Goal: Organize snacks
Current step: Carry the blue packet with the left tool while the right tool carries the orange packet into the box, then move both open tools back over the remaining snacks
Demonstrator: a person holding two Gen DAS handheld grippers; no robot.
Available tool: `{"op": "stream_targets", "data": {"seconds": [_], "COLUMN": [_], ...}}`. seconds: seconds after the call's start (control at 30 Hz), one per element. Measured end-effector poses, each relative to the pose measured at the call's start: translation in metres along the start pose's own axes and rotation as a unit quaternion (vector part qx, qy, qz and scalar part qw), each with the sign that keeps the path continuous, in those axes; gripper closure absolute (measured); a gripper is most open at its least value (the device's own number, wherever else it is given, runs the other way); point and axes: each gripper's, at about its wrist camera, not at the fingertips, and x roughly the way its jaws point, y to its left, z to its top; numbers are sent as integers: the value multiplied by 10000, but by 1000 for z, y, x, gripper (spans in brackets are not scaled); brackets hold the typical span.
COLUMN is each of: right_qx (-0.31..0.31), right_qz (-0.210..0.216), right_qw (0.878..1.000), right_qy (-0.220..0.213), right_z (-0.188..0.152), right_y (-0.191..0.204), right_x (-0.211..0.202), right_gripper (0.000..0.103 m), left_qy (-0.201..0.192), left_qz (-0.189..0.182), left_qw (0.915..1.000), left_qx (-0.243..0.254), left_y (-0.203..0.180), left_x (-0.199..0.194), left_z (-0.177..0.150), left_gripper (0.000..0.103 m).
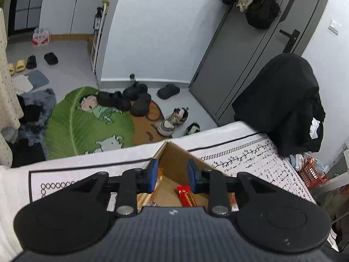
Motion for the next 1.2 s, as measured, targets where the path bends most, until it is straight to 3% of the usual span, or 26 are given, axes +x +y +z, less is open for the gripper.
{"op": "stream_targets", "data": {"seconds": [0.27, 0.33, 0.43, 0.5, 0.57, 0.77, 1.2], "right_qx": [80, 144, 226, 264, 281, 378, 705], "right_qz": [114, 44, -9, -60, -77, -123, -472], "right_qw": [9998, 9997, 9995, 9994, 9995, 9991, 9963], "right_qy": [136, 199, 234, 199, 147, 168, 162], "right_z": [-3, -3, -3, -3, -1, 2, 2], "right_y": [-1, -5, -12, -15, -18, -30, -74], "right_x": [8, 7, 3, -3, -9, -20, -50], "right_gripper": [48, 47, 44, 37, 27, 15, 4], "left_qy": [336, 402, 461, 458, 418, 352, 211], "left_qz": [225, 268, 303, 334, 360, 305, 84], "left_qw": [9991, 9986, 9982, 9982, 9983, 9988, 9997], "left_qx": [-162, -202, -238, -211, -175, -129, 95], "left_y": [10, 11, 10, 7, 4, -5, -36], "left_x": [12, 13, 12, 8, 4, -6, -28], "left_z": [-3, -4, -6, -7, -8, -10, -22], "left_gripper": [67, 59, 37, 20, 13, 0, 0]}}
